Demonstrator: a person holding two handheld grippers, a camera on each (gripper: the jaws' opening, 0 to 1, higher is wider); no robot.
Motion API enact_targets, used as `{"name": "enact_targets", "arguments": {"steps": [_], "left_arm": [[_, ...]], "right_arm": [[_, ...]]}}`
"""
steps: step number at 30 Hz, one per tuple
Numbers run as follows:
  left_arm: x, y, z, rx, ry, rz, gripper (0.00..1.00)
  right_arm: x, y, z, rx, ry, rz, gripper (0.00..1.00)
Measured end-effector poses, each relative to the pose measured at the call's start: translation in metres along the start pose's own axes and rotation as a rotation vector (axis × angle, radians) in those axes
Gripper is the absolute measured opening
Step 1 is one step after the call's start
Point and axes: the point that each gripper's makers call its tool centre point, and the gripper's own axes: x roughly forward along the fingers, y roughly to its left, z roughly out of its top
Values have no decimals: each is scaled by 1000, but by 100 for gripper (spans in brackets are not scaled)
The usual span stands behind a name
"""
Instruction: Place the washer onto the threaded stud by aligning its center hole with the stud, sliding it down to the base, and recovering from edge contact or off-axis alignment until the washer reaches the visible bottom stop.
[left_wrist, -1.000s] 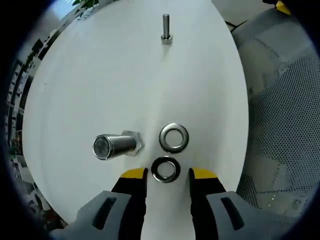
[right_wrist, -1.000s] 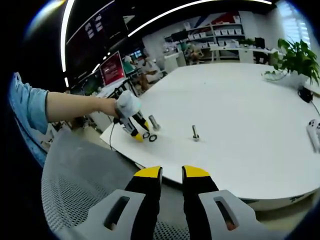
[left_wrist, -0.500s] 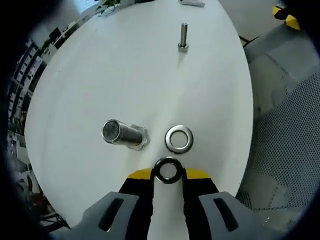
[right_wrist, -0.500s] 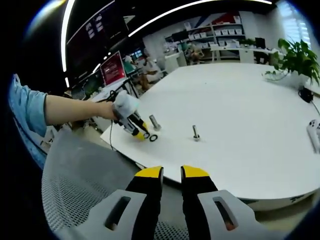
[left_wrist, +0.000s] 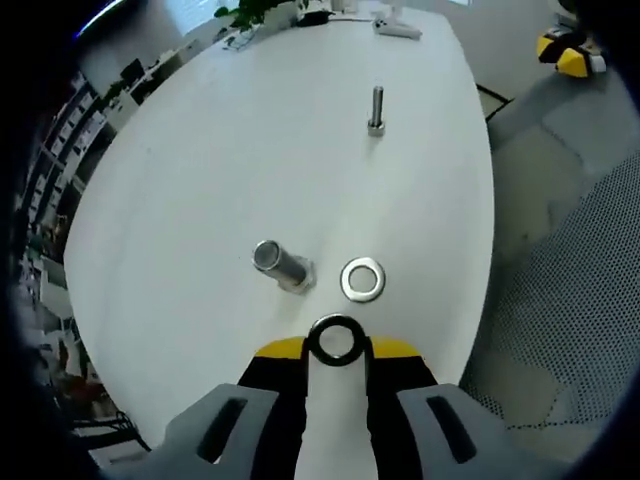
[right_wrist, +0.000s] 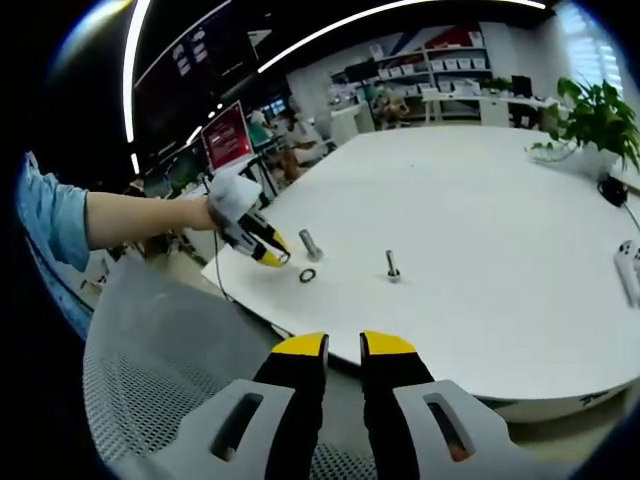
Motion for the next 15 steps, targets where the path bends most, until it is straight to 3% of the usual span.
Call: {"name": "enact_targets", "arguments": {"steps": [9,15], "left_arm": [[-27,11,25,-11,-50,28,19],[-29,16,42,19,-54,28,19]], "right_arm": [[0,-1,0,3,-3,-5,16],[-1,-2,1,6,-7,-8,16]]}}
